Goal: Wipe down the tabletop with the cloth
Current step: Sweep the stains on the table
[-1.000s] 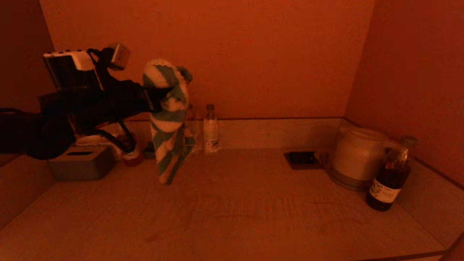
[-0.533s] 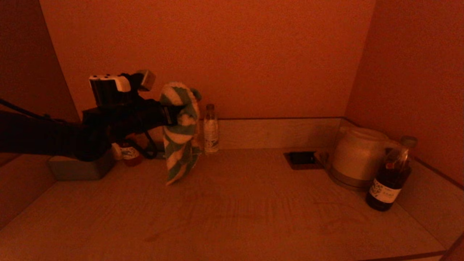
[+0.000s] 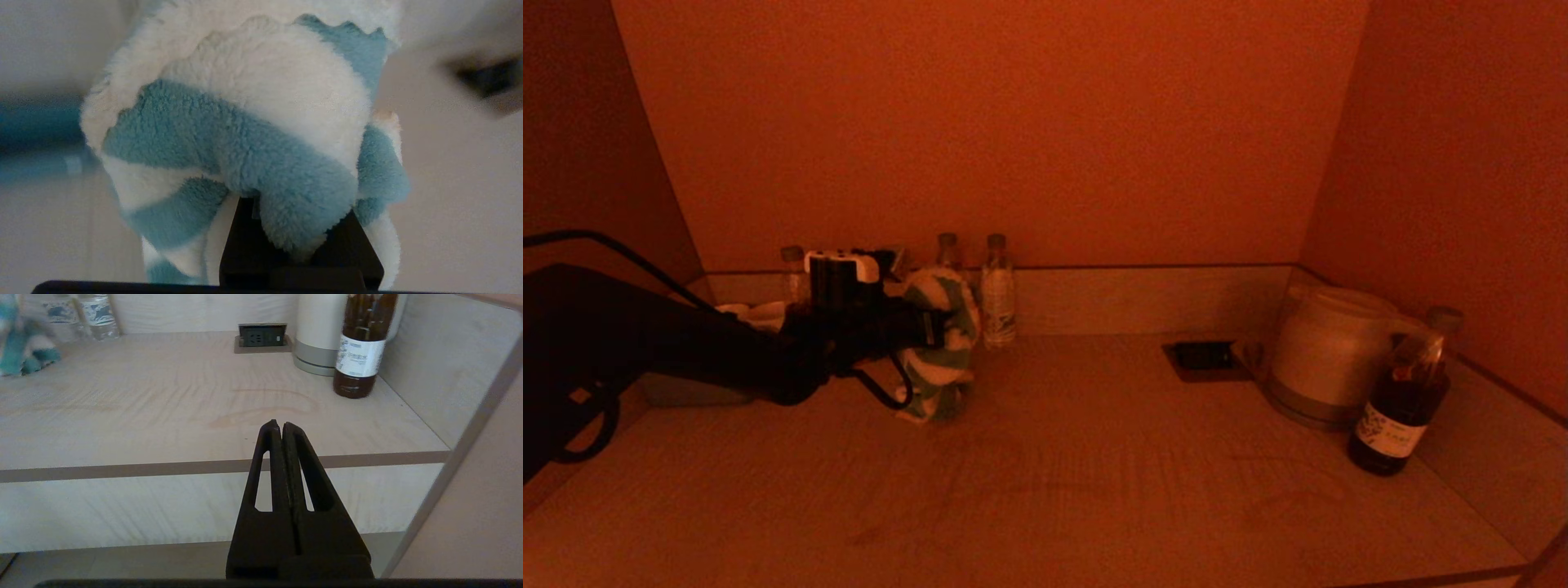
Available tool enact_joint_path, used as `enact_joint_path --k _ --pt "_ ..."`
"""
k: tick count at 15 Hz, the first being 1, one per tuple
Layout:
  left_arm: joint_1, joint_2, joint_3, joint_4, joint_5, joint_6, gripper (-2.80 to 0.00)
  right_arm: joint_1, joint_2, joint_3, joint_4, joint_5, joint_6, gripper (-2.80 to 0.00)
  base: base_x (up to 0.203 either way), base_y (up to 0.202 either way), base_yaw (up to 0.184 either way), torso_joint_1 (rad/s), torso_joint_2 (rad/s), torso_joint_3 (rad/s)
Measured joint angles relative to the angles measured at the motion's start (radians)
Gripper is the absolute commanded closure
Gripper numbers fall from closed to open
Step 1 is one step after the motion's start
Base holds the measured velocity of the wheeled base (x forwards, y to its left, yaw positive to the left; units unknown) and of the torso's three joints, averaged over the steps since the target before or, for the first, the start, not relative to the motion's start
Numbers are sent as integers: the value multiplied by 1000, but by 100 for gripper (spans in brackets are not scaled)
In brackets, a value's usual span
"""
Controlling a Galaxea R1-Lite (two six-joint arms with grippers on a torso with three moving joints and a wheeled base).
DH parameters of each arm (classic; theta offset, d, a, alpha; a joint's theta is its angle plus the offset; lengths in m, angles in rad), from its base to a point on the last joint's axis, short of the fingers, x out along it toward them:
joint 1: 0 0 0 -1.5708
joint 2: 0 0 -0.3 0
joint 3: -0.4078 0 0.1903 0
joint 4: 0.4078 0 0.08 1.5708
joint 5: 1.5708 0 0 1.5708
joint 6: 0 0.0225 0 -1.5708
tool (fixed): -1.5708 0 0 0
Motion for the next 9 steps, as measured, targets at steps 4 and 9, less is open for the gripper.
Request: enact_joint_path --k 4,9 --pt "-14 26 73 34 42 -9 0 0 0 0 1 0 0 0 0 0 0 0 0 0" --pt "-71 27 123 77 132 -20 0 0 0 0 0 0 0 0 0 0 0 0 0 0"
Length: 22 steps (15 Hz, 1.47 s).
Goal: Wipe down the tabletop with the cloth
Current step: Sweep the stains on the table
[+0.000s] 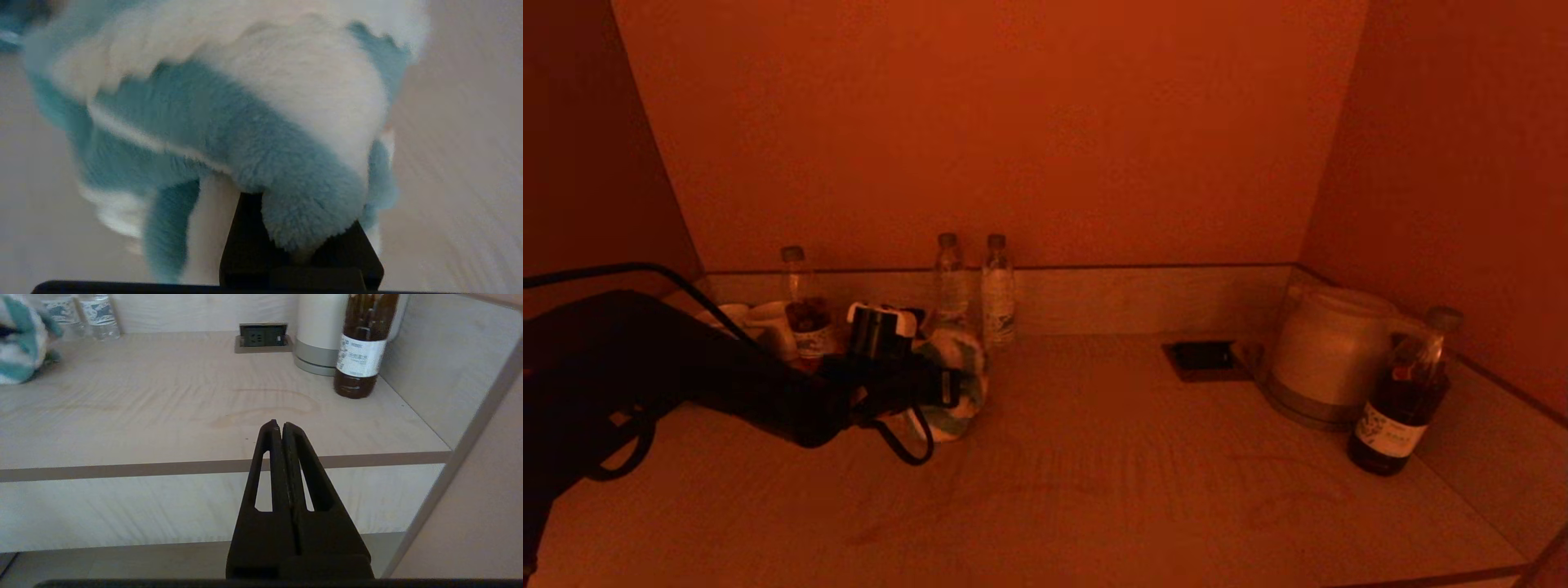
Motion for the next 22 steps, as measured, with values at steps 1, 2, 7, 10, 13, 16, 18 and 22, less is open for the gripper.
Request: enact_joint_path --k 1,2,7,10,13,16,18,22 --pt "-9 0 16 16 18 0 0 0 0 0 1 0 0 0 0 0 0 0 0 0" --pt "-14 0 22 36 31 -3 0 1 0 0 1 1 0 0 0 0 0 0 0 0" --pt "-27 3 21 100 74 -18 0 0 0 0 0 0 0 0 0 0 0 0 0 0" --pt "-52 11 18 102 93 -33 0 0 0 0 1 0 0 0 0 0 0 0 0 0" --pt "-63 29 0 110 138 -35 0 0 0 0 1 0 0 0 0 0 0 0 0 0" --pt "-66 52 -23 133 170 -42 0 0 0 0 0 0 0 0 0 0 0 0 0 0" --pt "-68 59 -30 142 171 -51 0 0 0 0 0 0 0 0 0 0 0 0 0 0" --pt "-135 64 -133 279 167 -173 0 0 0 0 0 0 0 0 0 0 0 0 0 0"
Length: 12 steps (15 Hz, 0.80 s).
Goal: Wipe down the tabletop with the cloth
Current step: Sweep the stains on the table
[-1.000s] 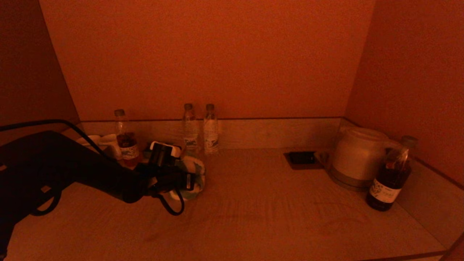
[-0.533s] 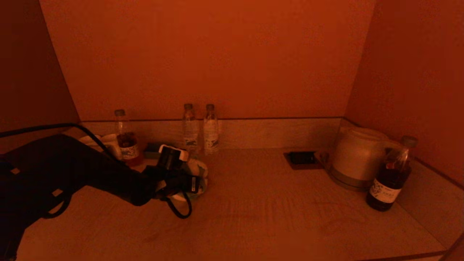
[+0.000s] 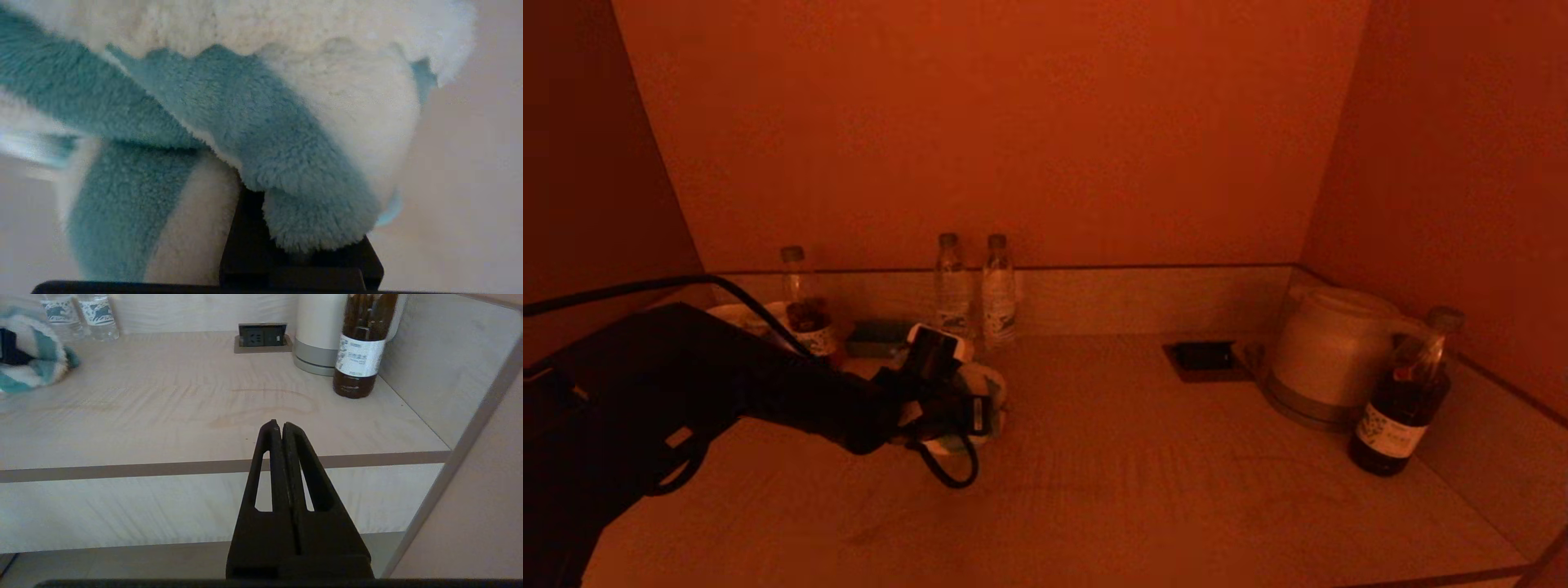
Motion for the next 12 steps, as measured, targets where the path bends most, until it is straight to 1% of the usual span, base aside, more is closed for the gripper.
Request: enact_joint_path --k 3,6,8,10,12 --pt "-59 3 -100 132 -8 -96 0 0 0 0 0 0 0 0 0 0 0 0 0 0" --pt "-112 5 -203 258 -10 -174 0 0 0 0 1 0 0 0 0 0 0 0 0 0" --pt "-136 5 -254 300 -9 -193 0 0 0 0 1 0 0 0 0 0 0 0 0 0" --pt "-142 7 -283 343 -8 -212 0 0 0 0 0 0 0 0 0 0 0 0 0 0" --pt "-143 12 -299 364 -7 -227 0 0 0 0 0 0 0 0 0 0 0 0 0 0"
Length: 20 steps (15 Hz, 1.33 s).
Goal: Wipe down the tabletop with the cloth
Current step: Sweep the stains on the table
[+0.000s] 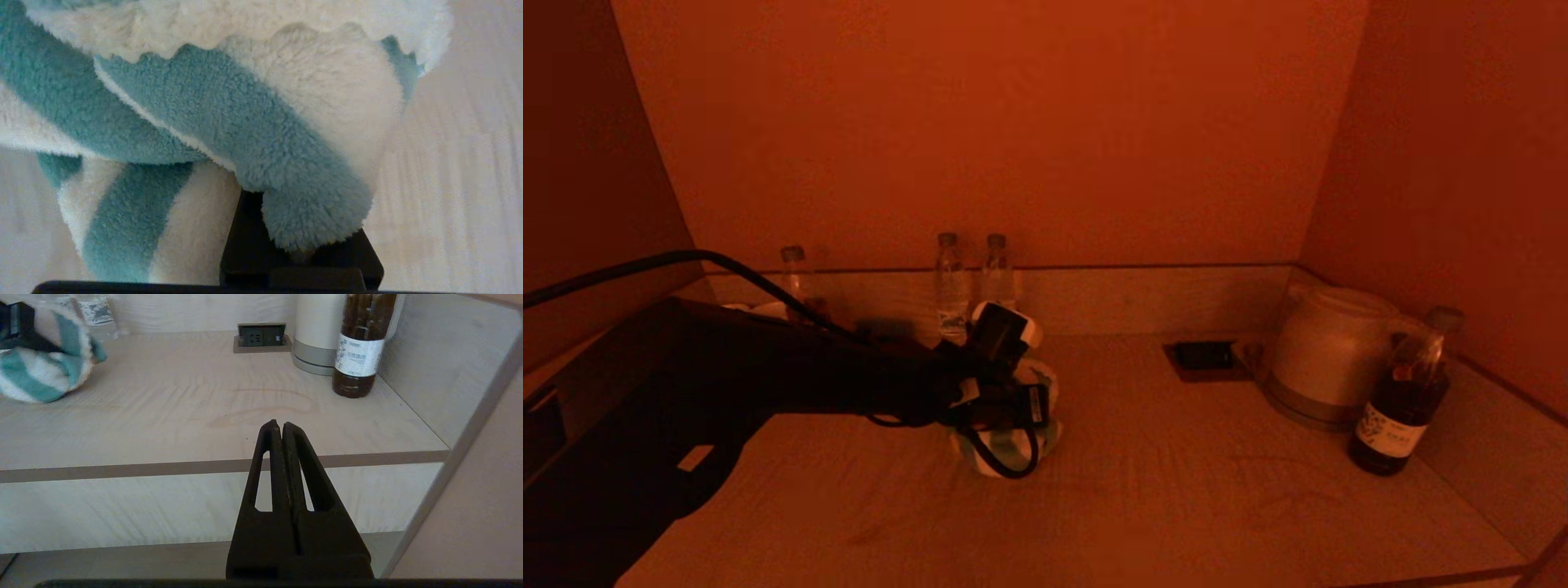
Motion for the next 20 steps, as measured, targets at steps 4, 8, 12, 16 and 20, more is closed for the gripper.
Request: enact_joint_path --k 4,8,12,16,20 --pt "40 26 -32 129 5 -44 0 0 0 0 -1 0 0 0 0 0 0 0 0 0" --pt "124 38 -53 231 7 -100 0 0 0 0 1 0 0 0 0 0 0 0 0 0" --pt "176 35 -64 384 4 -167 0 0 0 0 1 0 0 0 0 0 0 0 0 0" --pt "183 16 -50 460 4 -183 0 0 0 0 0 0 0 0 0 0 0 0 0 0" --pt "136 -52 50 505 3 -187 0 0 0 0 0 0 0 0 0 0 0 0 0 0"
